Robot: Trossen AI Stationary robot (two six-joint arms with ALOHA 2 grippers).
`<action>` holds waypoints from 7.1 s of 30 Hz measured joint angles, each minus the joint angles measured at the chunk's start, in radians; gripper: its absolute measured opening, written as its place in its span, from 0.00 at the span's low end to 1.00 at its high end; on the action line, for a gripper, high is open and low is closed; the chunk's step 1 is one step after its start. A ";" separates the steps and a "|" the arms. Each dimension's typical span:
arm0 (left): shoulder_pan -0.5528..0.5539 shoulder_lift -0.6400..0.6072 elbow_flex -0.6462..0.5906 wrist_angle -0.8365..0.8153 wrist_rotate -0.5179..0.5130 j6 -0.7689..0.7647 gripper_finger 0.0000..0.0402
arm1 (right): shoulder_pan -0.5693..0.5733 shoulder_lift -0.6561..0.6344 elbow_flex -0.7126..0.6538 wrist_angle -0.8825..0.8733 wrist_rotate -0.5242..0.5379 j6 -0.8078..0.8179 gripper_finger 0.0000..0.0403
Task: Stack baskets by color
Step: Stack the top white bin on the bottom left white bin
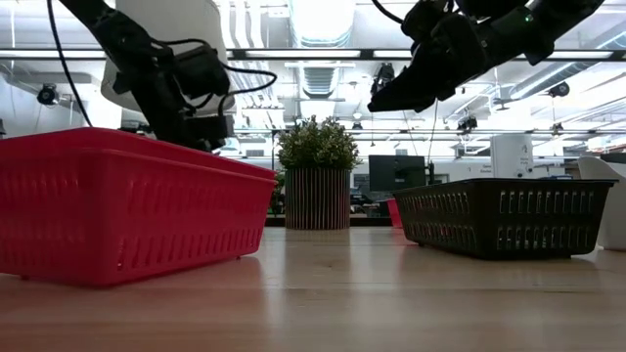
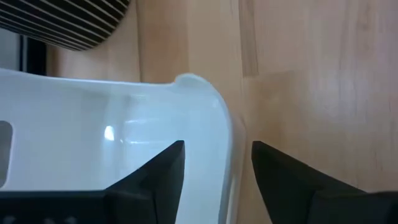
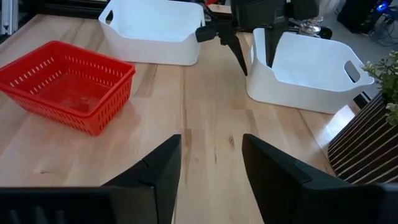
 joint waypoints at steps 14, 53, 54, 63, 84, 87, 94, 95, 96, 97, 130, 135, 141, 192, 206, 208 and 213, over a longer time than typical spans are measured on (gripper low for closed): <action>-0.002 -0.007 0.001 -0.004 0.013 0.010 0.02 | 0.000 0.000 0.000 -0.003 0.001 0.006 0.32; -0.759 -0.094 0.530 -0.718 -0.087 -0.915 0.00 | 0.000 0.001 -0.010 0.023 -0.003 -0.044 0.11; -0.774 -0.075 0.558 -0.772 -0.087 -0.951 0.00 | 0.000 0.001 -0.010 0.023 -0.003 -0.043 0.11; -0.909 0.047 0.706 -1.164 -0.034 -1.244 0.00 | 0.000 0.002 -0.010 0.023 -0.001 -0.051 0.11; -1.045 0.050 0.627 -1.047 0.013 -1.328 0.00 | 0.000 0.005 -0.010 0.045 0.000 -0.057 0.11; -1.045 0.050 0.612 -1.031 0.012 -1.338 0.00 | 0.000 0.005 -0.010 0.045 0.000 -0.058 0.11; -1.045 0.050 0.559 -0.993 0.057 -1.341 0.00 | 0.000 0.005 -0.010 0.046 0.000 -0.058 0.11; -1.045 0.050 0.555 -0.993 0.057 -1.341 0.00 | 0.000 0.005 -0.010 0.046 0.000 -0.058 0.11; -1.045 0.050 0.552 -0.992 0.057 -1.340 0.00 | 0.000 0.005 -0.010 0.045 0.000 -0.058 0.11; -1.045 0.050 0.552 -0.992 0.056 -1.338 0.00 | 0.000 0.005 -0.010 0.045 0.000 -0.058 0.11; -1.043 0.050 0.605 -1.028 0.057 -1.307 0.31 | 0.000 0.005 -0.010 0.052 0.000 -0.039 0.11; -1.043 0.036 0.644 -1.105 0.106 -1.310 0.31 | 0.000 0.005 -0.010 0.052 0.001 -0.039 0.11; -1.043 0.009 0.609 -1.114 0.106 -1.306 0.24 | 0.000 0.005 -0.010 0.052 0.000 -0.025 0.11; -1.043 -0.040 0.446 -0.998 -0.057 -1.412 0.24 | 0.000 0.005 -0.010 0.052 0.000 0.013 0.11; -1.041 -0.126 0.288 -0.890 -0.435 -1.402 0.26 | 0.000 0.005 -0.010 0.050 0.000 0.013 0.11; -1.041 -0.126 0.241 -0.864 -0.370 -1.442 0.26 | 0.000 0.005 -0.010 0.045 0.000 0.013 0.11; -1.041 -0.124 0.180 -0.754 -0.149 -1.503 0.26 | 0.000 0.005 -0.010 0.045 0.000 0.013 0.11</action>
